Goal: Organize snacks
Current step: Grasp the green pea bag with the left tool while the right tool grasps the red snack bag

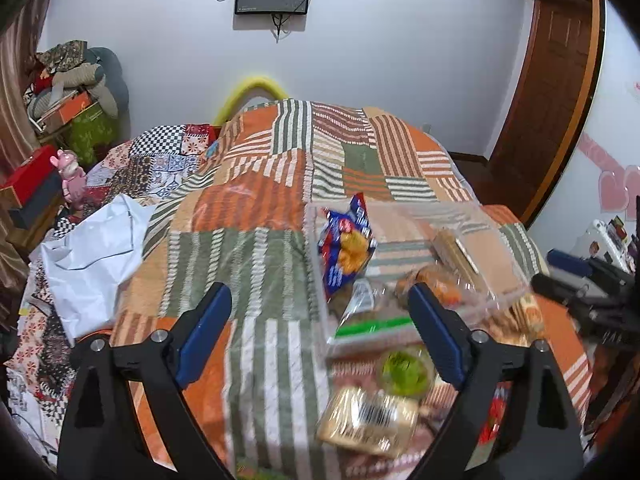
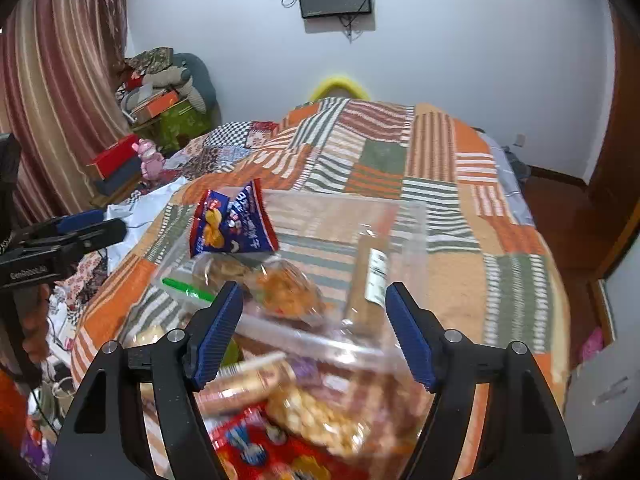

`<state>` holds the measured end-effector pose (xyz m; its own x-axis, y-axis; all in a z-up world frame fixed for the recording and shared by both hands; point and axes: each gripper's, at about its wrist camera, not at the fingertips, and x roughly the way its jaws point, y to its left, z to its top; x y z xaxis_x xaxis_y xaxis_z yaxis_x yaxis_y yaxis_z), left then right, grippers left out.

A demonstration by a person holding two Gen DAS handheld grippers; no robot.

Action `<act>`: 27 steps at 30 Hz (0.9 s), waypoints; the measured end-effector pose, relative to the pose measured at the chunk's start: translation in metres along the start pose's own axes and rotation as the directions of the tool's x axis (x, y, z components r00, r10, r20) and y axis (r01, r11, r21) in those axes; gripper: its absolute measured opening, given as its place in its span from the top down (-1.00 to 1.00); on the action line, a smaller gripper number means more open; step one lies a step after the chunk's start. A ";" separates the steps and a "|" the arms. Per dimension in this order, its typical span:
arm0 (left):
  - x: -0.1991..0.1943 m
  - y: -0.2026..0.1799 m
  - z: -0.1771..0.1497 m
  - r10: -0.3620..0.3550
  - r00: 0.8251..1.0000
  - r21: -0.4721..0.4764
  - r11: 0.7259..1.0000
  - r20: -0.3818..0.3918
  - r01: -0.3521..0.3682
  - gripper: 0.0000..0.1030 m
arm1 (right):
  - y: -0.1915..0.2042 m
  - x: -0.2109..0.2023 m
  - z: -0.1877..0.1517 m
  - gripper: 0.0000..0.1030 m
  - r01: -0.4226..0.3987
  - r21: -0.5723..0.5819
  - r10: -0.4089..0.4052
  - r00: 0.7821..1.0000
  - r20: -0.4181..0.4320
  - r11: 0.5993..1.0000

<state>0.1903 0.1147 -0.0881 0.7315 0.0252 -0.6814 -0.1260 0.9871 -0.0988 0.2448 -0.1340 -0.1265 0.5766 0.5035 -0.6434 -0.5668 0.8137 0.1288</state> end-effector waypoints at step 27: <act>-0.002 0.051 -0.147 0.019 0.962 -0.039 0.999 -0.273 -0.031 -0.82 | 0.018 -0.006 -0.092 -0.66 -0.065 0.092 0.079 0.984 -0.157 0.994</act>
<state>0.0837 0.1414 -0.1982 0.5184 -0.0002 -0.8552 -0.1743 0.9790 -0.1058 0.1769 -0.1490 -0.1894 0.4303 0.5145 -0.7417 -0.5466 0.8024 0.2395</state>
